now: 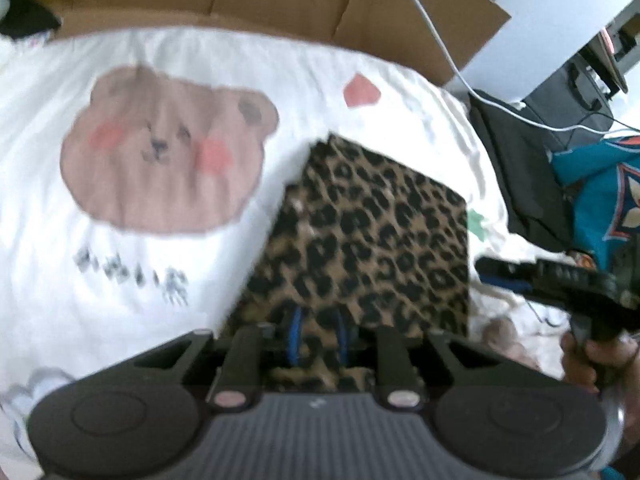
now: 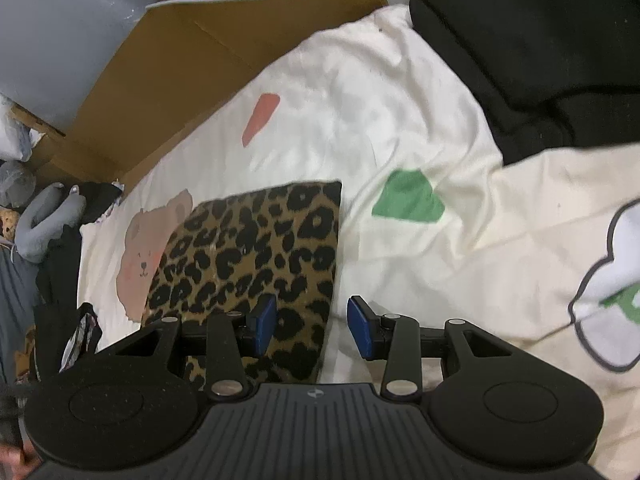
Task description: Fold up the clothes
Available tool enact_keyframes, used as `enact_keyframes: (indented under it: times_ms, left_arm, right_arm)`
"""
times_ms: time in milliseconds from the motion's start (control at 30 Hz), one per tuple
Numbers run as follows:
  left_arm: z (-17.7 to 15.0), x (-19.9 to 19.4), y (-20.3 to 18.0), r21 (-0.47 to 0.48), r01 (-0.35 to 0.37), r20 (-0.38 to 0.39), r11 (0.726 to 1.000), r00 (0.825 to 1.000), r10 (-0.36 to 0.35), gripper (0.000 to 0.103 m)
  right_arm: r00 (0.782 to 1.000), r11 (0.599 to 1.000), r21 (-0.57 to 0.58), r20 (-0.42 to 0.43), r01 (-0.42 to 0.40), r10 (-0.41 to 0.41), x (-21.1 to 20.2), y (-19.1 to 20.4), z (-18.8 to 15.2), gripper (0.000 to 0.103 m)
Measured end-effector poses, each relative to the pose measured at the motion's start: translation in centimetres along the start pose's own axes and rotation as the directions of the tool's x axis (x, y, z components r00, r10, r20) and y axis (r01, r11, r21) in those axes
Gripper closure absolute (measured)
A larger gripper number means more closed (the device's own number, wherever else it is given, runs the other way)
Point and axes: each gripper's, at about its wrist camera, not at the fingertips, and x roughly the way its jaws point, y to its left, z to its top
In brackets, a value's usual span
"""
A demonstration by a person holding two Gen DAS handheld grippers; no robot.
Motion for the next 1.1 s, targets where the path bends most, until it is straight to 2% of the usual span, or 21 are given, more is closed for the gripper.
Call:
enact_keyframes:
  times_ms: [200,300,500,567,667,700,800,1000,1067,1100]
  left_arm:
    - [2.2,1.7,0.8,0.071,-0.014,0.009,0.997,1.000,0.014,0.053]
    - [3.0,3.0,1.3,0.095,-0.011,0.004,0.995,1.000,0.010,0.049]
    - [3.5,5.1,1.8,0.085,0.062,-0.032,0.994,0.998,-0.060,0.041]
    - [3.6,5.6,2.0,0.080,0.071,-0.037,0.994,0.997,-0.068,0.041]
    - [3.7,6.1,2.4,0.056,0.091,-0.038,0.994,0.995,-0.089,0.056]
    - [3.7,6.0,2.4,0.063,0.083,-0.033,0.995,0.996,-0.081,0.066]
    - [3.8,5.7,2.6,0.077,0.077,-0.026,0.994,0.997,-0.075,0.072]
    - [4.0,5.0,3.1,0.092,0.100,-0.023,0.991,0.995,-0.099,0.076]
    - [4.1,4.8,2.8,0.112,0.096,-0.020,0.989,0.995,-0.095,0.074]
    - [4.2,4.7,2.7,0.122,0.091,-0.019,0.988,0.996,-0.089,0.068]
  right_arm:
    - [1.000,1.000,-0.005,-0.024,0.012,-0.012,0.7,0.4,-0.9,0.056]
    - [0.999,1.000,-0.006,-0.040,0.013,-0.014,1.3,0.5,-1.4,0.056]
    - [0.999,1.000,-0.008,-0.047,0.018,-0.018,1.9,0.5,-1.7,0.056]
    - [0.999,1.000,-0.003,-0.046,0.014,-0.014,2.2,0.5,-1.7,0.056]
    - [0.999,1.000,0.003,-0.050,-0.002,0.002,2.6,0.5,-1.6,0.056]
    - [0.999,1.000,0.006,-0.053,-0.009,0.010,2.8,0.5,-1.6,0.056]
    - [0.997,0.999,0.020,-0.060,-0.049,0.050,2.8,0.6,-1.6,0.056]
    - [0.997,0.997,0.035,-0.050,-0.063,0.064,2.7,0.3,-1.4,0.056]
    - [0.996,0.996,0.052,-0.044,-0.069,0.072,2.8,-0.2,-1.2,0.056]
    - [0.996,0.995,0.063,-0.042,-0.075,0.077,3.0,-0.3,-1.2,0.056]
